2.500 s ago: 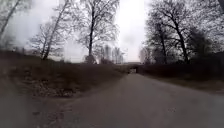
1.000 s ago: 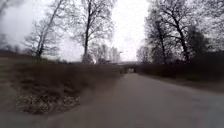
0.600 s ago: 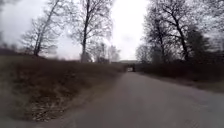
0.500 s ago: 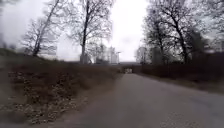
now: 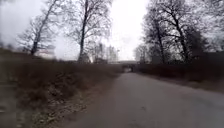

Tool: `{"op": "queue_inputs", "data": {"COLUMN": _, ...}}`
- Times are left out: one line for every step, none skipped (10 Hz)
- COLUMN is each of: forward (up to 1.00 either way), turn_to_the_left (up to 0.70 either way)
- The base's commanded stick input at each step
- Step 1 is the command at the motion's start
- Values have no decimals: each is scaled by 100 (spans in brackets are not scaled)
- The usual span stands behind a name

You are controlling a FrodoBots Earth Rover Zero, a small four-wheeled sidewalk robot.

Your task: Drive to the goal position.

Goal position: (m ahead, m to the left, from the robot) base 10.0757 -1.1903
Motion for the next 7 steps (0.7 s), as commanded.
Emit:
{"op": "queue_inputs", "data": {"forward": 70, "turn_to_the_left": -11}}
{"op": "queue_inputs", "data": {"forward": 70, "turn_to_the_left": -1}}
{"op": "queue_inputs", "data": {"forward": 70, "turn_to_the_left": -1}}
{"op": "queue_inputs", "data": {"forward": 70, "turn_to_the_left": 0}}
{"op": "queue_inputs", "data": {"forward": 70, "turn_to_the_left": 0}}
{"op": "queue_inputs", "data": {"forward": 70, "turn_to_the_left": 0}}
{"op": "queue_inputs", "data": {"forward": 70, "turn_to_the_left": 0}}
